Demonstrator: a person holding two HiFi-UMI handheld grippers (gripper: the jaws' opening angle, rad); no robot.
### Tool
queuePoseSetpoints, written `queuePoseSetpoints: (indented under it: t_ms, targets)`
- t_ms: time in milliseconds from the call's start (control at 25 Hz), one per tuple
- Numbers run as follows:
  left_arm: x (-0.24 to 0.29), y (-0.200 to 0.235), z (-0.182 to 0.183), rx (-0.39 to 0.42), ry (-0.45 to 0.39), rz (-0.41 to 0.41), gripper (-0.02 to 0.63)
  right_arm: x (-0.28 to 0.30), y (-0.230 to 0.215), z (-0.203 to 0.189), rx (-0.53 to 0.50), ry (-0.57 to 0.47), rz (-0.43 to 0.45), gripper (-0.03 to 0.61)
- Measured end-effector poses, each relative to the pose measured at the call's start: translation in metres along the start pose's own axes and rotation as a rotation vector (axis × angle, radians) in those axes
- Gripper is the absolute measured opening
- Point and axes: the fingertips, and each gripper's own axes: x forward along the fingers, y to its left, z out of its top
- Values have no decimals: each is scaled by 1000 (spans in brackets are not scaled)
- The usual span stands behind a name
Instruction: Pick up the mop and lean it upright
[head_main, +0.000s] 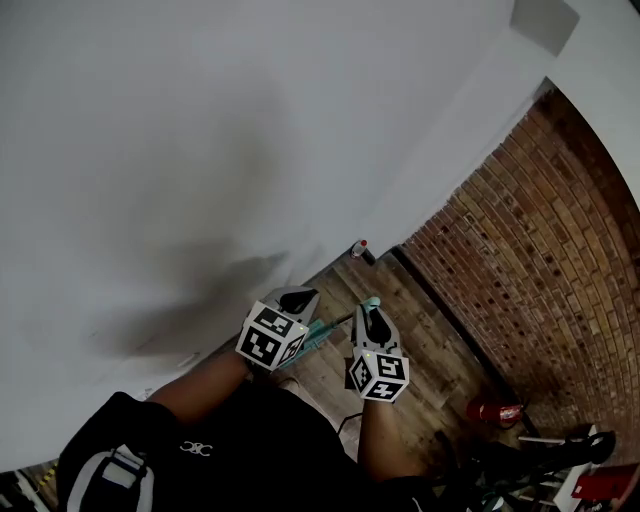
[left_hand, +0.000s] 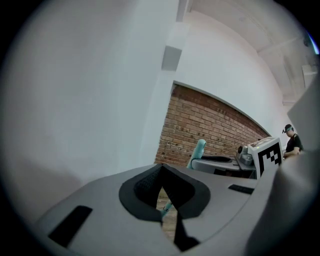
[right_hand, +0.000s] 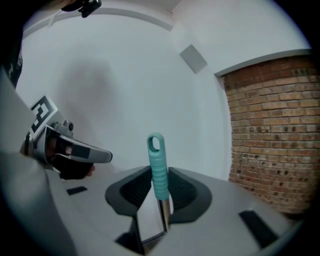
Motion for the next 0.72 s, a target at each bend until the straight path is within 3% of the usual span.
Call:
queuePoseSetpoints:
  t_ms: [160,720]
  targets:
    - [6,-7,-3,54,24,1,-5,-6,-3,-3,11,-3,-8,110]
    - [7,-12,0,46,25,-18,-5,-7,-10,-2,41,1,-15,112]
